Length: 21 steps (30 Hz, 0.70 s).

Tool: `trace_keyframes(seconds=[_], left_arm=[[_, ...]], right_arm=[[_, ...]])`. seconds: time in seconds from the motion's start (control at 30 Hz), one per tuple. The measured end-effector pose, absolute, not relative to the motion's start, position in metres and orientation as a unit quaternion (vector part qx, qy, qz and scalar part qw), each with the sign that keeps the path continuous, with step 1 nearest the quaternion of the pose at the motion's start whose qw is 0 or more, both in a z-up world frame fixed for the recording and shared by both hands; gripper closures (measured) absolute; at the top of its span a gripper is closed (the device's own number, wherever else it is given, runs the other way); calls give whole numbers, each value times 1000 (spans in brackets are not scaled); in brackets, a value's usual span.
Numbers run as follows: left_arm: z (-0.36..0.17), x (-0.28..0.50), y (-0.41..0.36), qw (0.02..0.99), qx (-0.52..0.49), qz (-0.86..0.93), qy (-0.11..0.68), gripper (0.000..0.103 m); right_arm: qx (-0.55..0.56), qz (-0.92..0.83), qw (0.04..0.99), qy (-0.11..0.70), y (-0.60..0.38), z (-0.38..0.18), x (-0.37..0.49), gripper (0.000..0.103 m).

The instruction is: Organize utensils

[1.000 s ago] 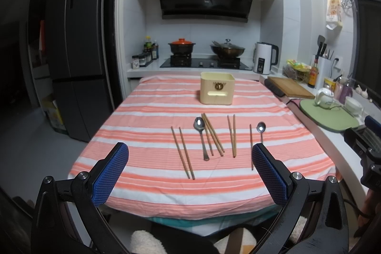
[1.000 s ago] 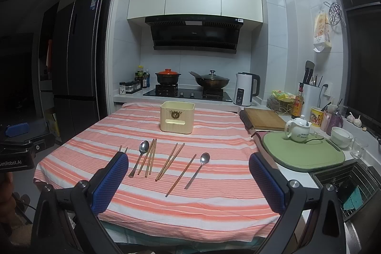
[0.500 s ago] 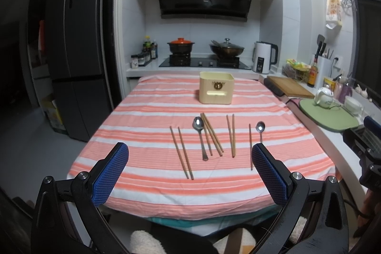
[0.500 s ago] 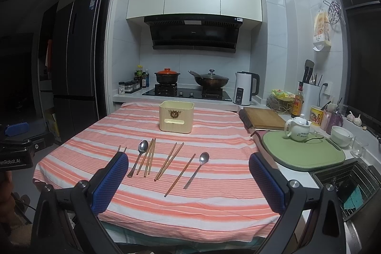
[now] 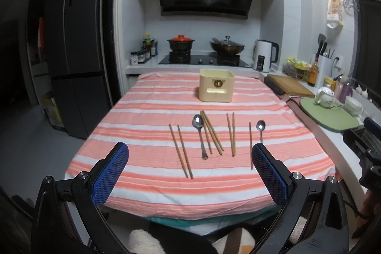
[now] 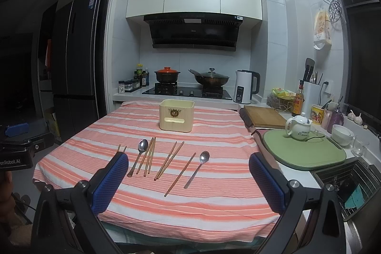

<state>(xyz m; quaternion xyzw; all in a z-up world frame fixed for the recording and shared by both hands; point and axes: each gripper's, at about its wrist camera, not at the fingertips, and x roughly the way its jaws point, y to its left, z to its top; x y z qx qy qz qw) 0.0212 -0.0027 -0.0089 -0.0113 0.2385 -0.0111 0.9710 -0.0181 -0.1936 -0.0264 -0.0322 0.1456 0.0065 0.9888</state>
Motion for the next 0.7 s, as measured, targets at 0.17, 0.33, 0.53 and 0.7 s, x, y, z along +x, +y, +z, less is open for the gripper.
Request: trace_keyframes(seconds=[0.17,0.33,0.53,0.7], left_arm=[[-15,29,0,972,-2,-27,231,0],[-36,55,15,965,-20,-24,262,0],[-71,90,32,941,-61,-47,328,0],[-92,113,45,931,-87,-42,353,0]], right_arm=[[-30,7,989,145,-195,-29,-14,0],[-33,9,990,137,-199,-34,-5,0],[-37,0,986,160,-208,-52,20,0],[-35,-11,981,188,-218,-71,46,0]])
